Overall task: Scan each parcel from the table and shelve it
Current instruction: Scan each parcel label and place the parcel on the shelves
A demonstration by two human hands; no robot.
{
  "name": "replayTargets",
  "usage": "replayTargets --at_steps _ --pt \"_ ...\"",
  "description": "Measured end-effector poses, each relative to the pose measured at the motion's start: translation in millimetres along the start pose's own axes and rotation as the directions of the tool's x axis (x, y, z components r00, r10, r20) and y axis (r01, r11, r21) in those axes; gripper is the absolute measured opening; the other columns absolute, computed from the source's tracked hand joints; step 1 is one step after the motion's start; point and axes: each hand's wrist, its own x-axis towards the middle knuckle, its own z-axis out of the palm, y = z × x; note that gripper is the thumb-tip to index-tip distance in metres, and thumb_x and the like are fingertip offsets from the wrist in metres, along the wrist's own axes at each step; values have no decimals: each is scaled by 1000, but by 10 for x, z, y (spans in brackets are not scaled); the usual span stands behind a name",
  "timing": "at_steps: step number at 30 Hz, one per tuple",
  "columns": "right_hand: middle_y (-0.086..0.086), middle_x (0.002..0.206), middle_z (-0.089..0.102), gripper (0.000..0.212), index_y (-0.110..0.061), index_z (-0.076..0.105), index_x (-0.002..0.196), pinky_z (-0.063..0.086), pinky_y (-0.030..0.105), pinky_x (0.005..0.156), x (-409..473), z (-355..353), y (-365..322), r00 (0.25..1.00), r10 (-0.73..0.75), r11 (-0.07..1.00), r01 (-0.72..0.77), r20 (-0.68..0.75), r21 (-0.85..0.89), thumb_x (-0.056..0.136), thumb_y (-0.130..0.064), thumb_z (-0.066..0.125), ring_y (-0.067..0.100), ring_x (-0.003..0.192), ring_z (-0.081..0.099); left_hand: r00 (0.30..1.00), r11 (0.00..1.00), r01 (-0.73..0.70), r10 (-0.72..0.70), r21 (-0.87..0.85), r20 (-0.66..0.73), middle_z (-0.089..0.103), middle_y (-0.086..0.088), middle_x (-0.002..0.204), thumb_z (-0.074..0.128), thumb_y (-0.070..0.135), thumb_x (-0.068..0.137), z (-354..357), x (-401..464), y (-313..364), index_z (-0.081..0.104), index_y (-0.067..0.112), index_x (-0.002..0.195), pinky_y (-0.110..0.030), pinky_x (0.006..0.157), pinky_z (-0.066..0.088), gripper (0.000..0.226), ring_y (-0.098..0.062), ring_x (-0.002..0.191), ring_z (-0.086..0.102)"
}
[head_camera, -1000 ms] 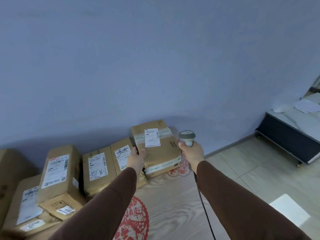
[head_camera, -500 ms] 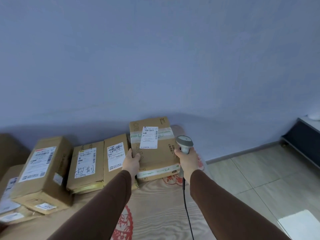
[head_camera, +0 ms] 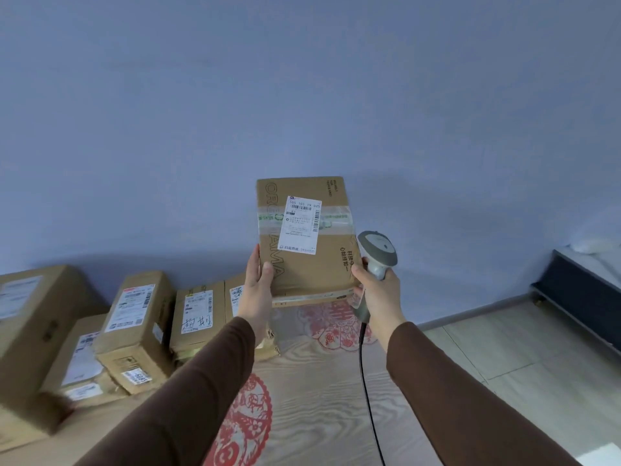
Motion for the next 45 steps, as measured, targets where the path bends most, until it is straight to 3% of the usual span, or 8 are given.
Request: replayTargets --at_steps 3,6,14,23,26,31,39,45 --pt "2 111 77 25 -22 70 111 61 40 92 -565 0 -312 998 -61 996 61 3 63 90 -13 79 21 105 74 1000 999 -21 21 -34 -10 45 12 160 37 62 105 -201 -447 364 37 42 158 -45 125 26 57 -14 148 40" --pt "-2 106 79 24 -21 71 110 61 34 85 -1198 -1 -636 991 -132 985 130 13 110 89 -14 80 17 102 76 1000 997 5 -7 -78 -29 69 3 135 38 60 104 -428 -910 715 63 23 138 -47 122 36 56 -21 131 60" --pt "-2 107 79 27 -11 69 120 61 35 88 -2525 57 -1539 957 -281 948 265 75 176 94 -14 75 11 95 77 971 983 -157 172 -98 166 75 20 121 39 75 97 -870 -2071 1666 74 53 115 -24 100 35 45 5 111 68" --pt "10 119 75 29 -5 67 125 58 40 98 -3276 162 -2163 918 -372 915 338 139 222 96 -9 71 22 107 74 941 954 -159 224 -253 252 57 16 150 62 81 80 -1055 -2703 2246 48 42 150 -40 130 16 82 -4 143 45" --pt "11 120 75 29 -7 68 125 56 43 101 -3330 122 -2240 913 -380 904 334 145 266 96 -6 71 27 111 72 935 976 -103 162 -194 316 40 9 163 56 87 74 -1059 -2841 2358 38 48 155 -68 125 5 91 -13 154 24" --pt "9 118 76 29 -8 68 125 55 45 104 -3336 75 -2351 909 -385 899 331 157 287 96 -7 71 24 108 73 909 933 -55 195 -357 368 57 -8 141 90 63 64 -1008 -2966 2473 51 34 149 -58 94 58 98 -27 118 63" --pt "4 116 77 30 -16 70 123 58 40 98 -3403 148 -2333 887 -424 892 374 182 254 94 -10 74 21 107 73 909 875 -168 316 -455 272 63 -9 144 85 48 80 -994 -3101 2495 53 26 148 -44 92 60 78 -28 128 65" --pt "10 121 73 23 -28 72 111 58 21 56 -3513 308 -2388 876 -439 891 396 201 220 92 -16 77 31 118 65 902 841 -258 386 -475 193 64 -5 143 78 38 86 -1096 -3177 2552 50 28 147 -50 101 57 68 -27 130 63"
